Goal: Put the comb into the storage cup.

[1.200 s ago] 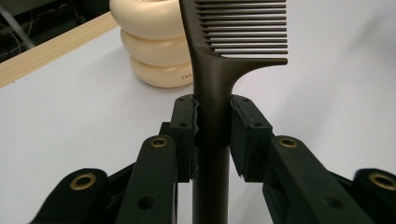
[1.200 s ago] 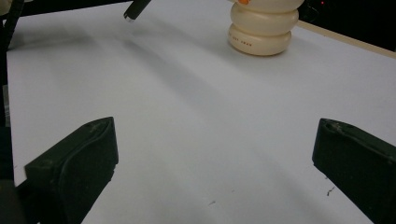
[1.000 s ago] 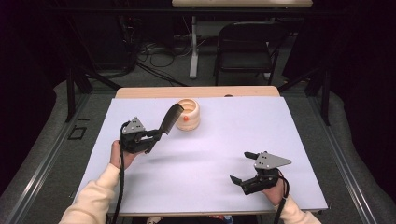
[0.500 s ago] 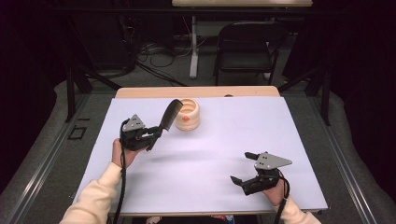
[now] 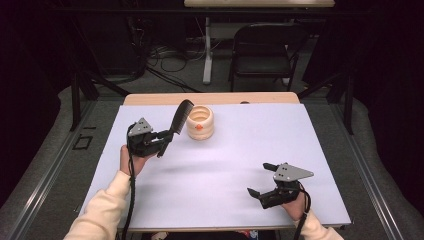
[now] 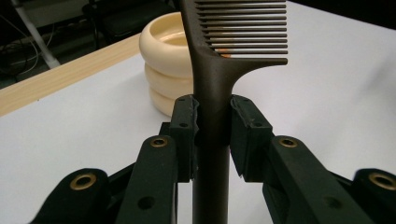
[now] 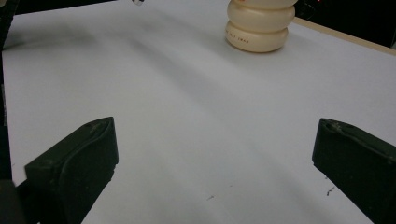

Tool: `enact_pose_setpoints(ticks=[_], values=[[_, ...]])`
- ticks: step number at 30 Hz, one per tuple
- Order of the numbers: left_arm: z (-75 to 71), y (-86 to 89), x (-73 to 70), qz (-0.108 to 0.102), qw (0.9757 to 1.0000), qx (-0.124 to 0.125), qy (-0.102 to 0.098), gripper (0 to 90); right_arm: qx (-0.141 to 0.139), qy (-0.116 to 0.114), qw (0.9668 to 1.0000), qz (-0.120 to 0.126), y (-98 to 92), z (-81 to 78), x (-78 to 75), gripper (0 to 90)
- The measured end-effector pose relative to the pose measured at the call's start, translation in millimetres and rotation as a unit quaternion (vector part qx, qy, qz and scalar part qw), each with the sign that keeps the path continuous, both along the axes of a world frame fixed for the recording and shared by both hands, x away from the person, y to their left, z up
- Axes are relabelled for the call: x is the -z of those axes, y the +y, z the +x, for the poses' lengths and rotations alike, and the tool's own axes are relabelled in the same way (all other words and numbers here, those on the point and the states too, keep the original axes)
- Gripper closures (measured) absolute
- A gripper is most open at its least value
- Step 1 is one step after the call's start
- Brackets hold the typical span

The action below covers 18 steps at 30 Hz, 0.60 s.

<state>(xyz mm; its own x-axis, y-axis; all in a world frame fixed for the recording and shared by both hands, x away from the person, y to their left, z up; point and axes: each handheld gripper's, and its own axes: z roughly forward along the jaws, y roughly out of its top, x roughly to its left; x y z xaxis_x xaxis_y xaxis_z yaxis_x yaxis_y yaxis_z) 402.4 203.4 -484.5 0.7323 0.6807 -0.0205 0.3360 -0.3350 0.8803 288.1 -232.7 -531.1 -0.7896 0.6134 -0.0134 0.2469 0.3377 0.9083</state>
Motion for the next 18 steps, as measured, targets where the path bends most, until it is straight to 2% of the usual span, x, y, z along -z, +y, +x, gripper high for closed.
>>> enact_pose_setpoints(ticks=[11, 18], values=[[8.1, -8.3, -10.0, -0.021, 0.9997, -0.001, -0.011, 72.3, 0.000, 0.002, 1.0000, 0.000, 0.1, -0.4, 0.5, 0.0], [13.3, -11.6, -15.6, -0.027, 0.9995, -0.003, -0.017, 72.3, -0.001, 0.000, 1.0000, 0.000, -0.6, -1.2, -0.1, 0.0]])
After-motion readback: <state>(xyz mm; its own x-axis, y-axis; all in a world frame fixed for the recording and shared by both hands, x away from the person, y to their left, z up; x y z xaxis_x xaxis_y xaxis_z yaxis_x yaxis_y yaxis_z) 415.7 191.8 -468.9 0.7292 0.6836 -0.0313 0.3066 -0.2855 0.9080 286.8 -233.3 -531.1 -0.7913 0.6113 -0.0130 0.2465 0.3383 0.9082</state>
